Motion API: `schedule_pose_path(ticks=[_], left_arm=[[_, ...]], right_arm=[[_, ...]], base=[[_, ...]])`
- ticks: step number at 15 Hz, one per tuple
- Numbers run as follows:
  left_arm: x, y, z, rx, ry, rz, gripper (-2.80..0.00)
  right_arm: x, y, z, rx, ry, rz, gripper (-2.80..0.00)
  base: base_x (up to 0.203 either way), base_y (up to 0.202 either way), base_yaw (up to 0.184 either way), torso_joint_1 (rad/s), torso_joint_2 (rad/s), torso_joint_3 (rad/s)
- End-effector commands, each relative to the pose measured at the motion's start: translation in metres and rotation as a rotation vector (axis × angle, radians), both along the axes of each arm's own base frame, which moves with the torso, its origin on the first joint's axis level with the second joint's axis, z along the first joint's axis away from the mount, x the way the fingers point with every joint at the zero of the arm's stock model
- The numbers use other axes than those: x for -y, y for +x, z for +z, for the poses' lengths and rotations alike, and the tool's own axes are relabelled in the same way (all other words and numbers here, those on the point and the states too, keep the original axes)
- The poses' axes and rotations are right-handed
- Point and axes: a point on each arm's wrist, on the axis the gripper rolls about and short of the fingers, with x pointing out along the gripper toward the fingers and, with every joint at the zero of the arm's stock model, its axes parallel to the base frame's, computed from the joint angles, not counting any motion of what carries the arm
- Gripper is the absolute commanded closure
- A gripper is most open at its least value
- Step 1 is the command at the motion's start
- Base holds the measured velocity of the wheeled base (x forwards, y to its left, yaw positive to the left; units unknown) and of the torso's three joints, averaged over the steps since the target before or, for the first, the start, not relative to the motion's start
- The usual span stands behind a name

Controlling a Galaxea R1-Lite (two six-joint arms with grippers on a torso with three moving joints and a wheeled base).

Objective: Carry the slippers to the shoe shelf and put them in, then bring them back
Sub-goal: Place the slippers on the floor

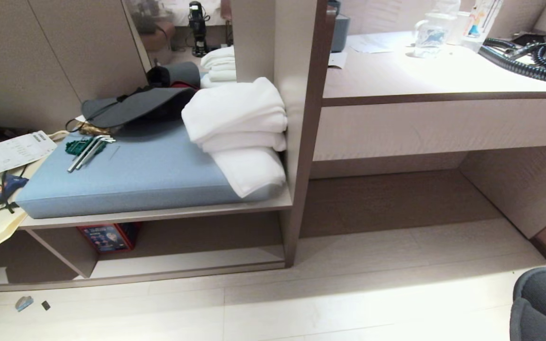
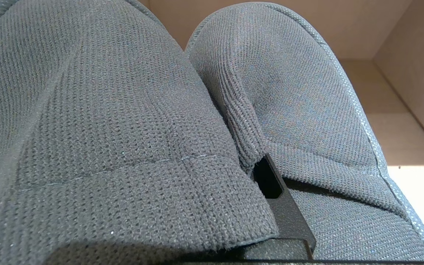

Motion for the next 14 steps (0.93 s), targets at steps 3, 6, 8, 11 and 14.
schedule_pose_path(ticks=[3, 6, 8, 11, 14], left_arm=[[0.0000, 0.0001, 0.0000, -0.001, 0.000, 0.000, 0.00], [0.0000, 0.0001, 0.0000, -0.001, 0.000, 0.000, 0.00], [0.0000, 0.0001, 0.0000, -0.001, 0.000, 0.000, 0.00], [0.0000, 0.0001, 0.0000, -0.001, 0.000, 0.000, 0.00], [0.0000, 0.0001, 0.0000, -0.001, 0.000, 0.000, 0.00]], right_arm=[[0.0000, 0.0001, 0.0000, -0.001, -0.002, 0.001, 0.00], [0.0000, 0.0001, 0.0000, -0.001, -0.003, 0.001, 0.00], [0.0000, 0.0001, 0.0000, -0.001, -0.019, 0.002, 0.00], [-0.0001, 0.0001, 0.0000, -0.001, -0.040, 0.006, 0.00], [-0.0001, 0.0001, 0.0000, -0.001, -0.038, 0.006, 0.00]], base=[[0.000, 0.000, 0.000, 0.005, 0.00, -0.197], [0.000, 0.000, 0.000, 0.001, 0.00, -0.195], [0.000, 0.000, 0.000, 0.001, 0.00, -0.194], [0.000, 0.000, 0.000, 0.001, 0.00, -0.195], [0.000, 0.000, 0.000, 0.003, 0.00, -0.201]])
